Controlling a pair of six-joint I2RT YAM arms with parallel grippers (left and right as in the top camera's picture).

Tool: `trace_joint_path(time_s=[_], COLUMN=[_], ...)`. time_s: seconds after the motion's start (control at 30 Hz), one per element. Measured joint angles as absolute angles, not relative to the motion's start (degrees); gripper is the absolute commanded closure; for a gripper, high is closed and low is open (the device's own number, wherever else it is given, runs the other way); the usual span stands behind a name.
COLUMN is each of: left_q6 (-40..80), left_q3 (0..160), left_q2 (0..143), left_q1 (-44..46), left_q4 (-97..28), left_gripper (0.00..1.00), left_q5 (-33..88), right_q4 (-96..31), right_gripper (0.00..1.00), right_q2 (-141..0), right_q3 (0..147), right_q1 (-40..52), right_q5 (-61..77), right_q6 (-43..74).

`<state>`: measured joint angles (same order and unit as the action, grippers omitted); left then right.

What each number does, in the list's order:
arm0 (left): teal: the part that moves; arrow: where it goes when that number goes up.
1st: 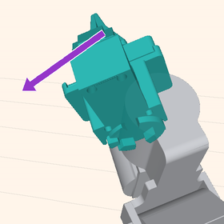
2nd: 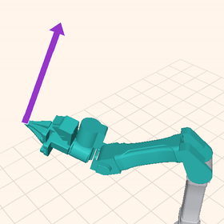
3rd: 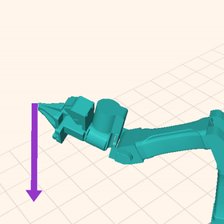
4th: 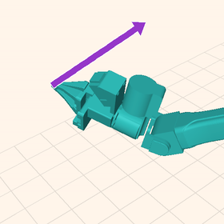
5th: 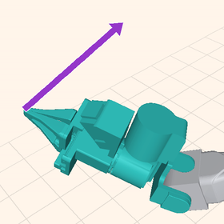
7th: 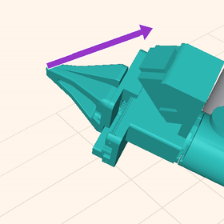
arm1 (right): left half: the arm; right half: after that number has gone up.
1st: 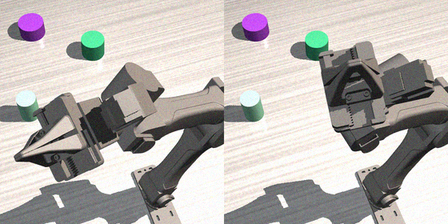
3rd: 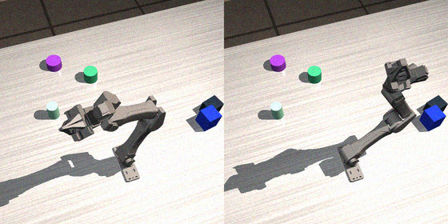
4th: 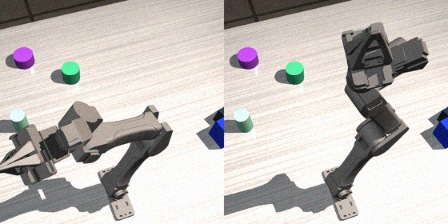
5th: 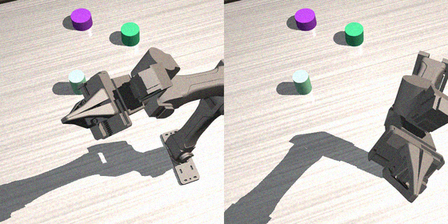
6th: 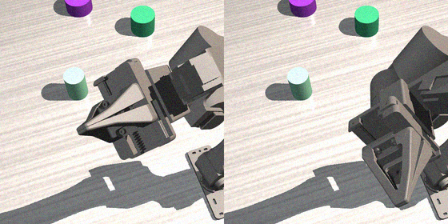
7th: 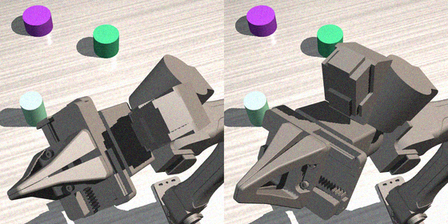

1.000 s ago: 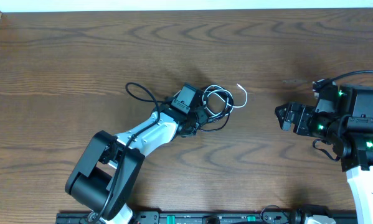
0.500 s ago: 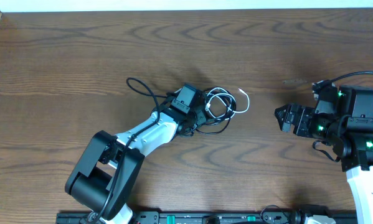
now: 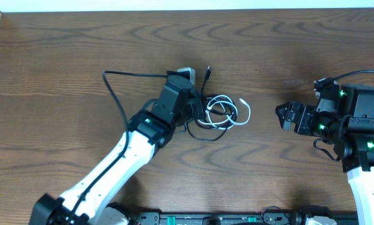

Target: Untangle cables

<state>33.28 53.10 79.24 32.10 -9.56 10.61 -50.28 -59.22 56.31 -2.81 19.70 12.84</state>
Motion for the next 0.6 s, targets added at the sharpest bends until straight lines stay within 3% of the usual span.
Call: trace_joint_path(time_s=[0.6], left_q6=[39.6], left_q3=[53.1], left_q2=[70.3], left_q1=[32.1], left_q4=[7.9], left_gripper=[0.93], left_q5=[11.6], right_q4=[-47.3], right_gripper=[0.02], right_q2=[-66.7], right_q3=[56.3], right_q1=[-1.1], right_q5=[28.1], right_q6=[12.5])
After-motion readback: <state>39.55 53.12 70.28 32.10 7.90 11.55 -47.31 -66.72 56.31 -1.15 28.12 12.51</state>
